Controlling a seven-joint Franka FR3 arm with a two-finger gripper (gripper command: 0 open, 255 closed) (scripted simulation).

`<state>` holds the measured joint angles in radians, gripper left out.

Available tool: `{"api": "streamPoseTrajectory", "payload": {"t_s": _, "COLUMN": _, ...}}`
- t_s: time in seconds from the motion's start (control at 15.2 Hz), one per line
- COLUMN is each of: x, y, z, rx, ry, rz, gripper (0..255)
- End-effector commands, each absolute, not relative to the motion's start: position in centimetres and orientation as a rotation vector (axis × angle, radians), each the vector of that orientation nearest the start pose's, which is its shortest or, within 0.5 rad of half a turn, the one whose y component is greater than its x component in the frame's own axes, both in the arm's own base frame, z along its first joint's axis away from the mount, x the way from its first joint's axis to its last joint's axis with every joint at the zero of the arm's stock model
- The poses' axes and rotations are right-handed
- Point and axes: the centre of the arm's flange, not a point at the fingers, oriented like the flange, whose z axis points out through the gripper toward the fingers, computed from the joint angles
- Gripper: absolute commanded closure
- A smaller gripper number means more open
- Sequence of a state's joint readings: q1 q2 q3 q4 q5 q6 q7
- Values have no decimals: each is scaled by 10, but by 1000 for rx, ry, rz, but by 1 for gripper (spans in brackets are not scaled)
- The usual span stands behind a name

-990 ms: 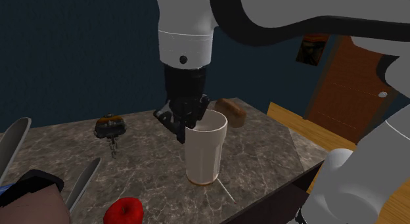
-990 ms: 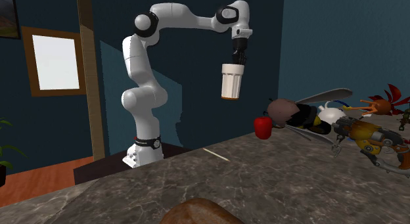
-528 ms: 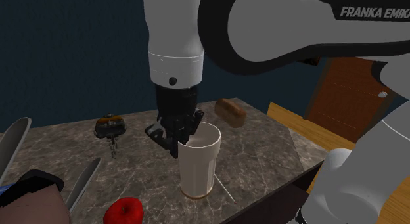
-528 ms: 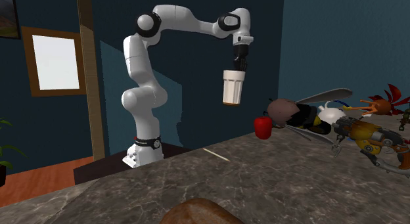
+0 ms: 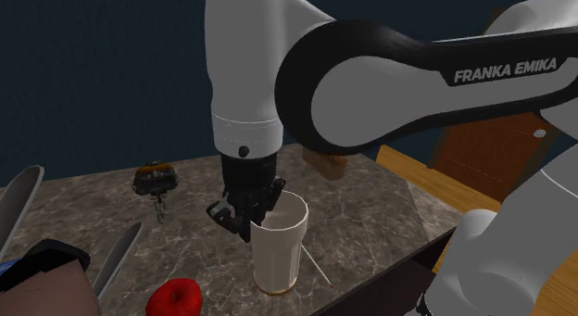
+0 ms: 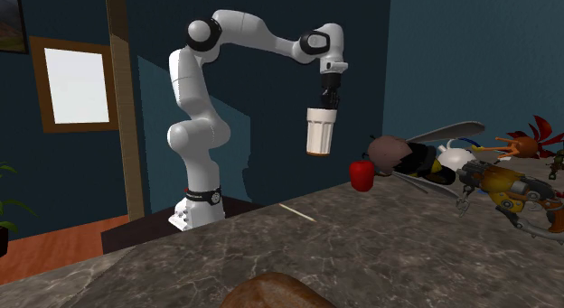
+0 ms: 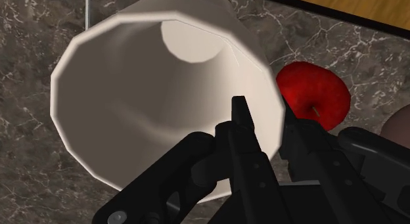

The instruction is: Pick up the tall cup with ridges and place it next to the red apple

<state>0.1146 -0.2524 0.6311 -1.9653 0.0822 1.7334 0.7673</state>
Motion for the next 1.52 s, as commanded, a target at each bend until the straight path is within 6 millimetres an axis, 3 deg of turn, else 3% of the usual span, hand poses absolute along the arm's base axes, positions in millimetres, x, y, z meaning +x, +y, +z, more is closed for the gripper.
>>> {"api": "streamPoseTrajectory", "payload": {"t_s": 0.0, "x": 341, "y": 360, "z": 546, "rx": -3206, "ry": 85, "rz": -45, "gripper": 255}}
{"api": "streamPoseTrajectory", "payload": {"t_s": 1.45, "x": 341, "y": 360, "z": 430, "rx": -3206, "ry": 85, "rz": -45, "gripper": 255}}
